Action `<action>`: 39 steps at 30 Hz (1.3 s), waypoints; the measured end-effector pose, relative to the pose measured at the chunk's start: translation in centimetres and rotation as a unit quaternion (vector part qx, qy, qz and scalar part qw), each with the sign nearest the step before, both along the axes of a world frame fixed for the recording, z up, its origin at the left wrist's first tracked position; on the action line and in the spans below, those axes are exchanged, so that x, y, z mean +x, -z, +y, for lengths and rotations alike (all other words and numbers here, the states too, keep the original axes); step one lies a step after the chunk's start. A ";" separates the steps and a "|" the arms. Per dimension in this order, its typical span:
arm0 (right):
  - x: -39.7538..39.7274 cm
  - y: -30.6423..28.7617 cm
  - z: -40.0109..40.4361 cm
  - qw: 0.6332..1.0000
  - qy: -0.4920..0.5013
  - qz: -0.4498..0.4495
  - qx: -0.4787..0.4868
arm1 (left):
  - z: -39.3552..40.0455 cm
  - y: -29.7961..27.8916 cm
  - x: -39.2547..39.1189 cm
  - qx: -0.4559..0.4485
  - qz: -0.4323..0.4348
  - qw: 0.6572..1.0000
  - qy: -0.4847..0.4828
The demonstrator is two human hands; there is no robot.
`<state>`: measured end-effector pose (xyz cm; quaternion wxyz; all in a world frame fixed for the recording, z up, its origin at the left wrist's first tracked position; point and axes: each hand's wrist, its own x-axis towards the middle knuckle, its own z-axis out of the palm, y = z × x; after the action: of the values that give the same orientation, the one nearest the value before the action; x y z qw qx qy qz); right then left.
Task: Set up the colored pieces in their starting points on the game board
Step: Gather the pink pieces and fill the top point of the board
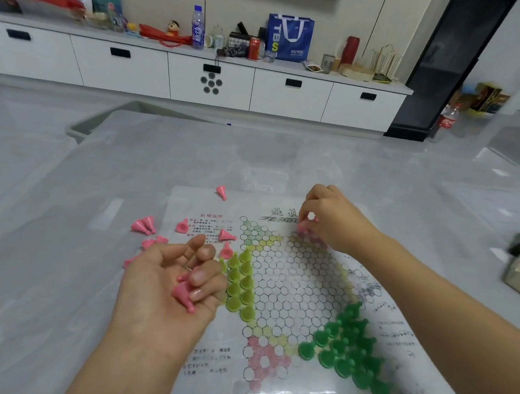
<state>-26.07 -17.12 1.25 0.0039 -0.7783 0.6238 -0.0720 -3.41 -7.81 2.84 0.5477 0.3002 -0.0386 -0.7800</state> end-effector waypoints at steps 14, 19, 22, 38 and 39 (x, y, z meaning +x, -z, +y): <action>-0.2 0.7 -0.1 1.000 0.007 0.014 0.010 | 0.1 0.0 0.1 0.009 0.004 1.000 -0.005; 0.3 0.3 0.0 1.000 0.009 0.019 0.014 | -0.2 -0.1 0.5 0.054 0.071 0.995 -0.035; 2.7 -0.2 0.2 0.999 -0.036 -0.018 0.010 | -0.3 -0.2 1.2 0.075 0.114 0.986 -0.100; 11.3 -1.0 -3.1 0.975 -0.159 -0.035 0.151 | -0.5 -0.5 5.9 0.090 0.077 0.981 -0.157; 11.6 -1.3 -3.2 0.975 -0.158 -0.039 0.150 | -0.5 -0.5 6.1 0.088 0.077 0.981 -0.157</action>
<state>-14.48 -20.29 2.52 0.1567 -0.8542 0.4958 -0.0064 2.70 -8.30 3.33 0.6364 0.2885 0.1197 -0.7053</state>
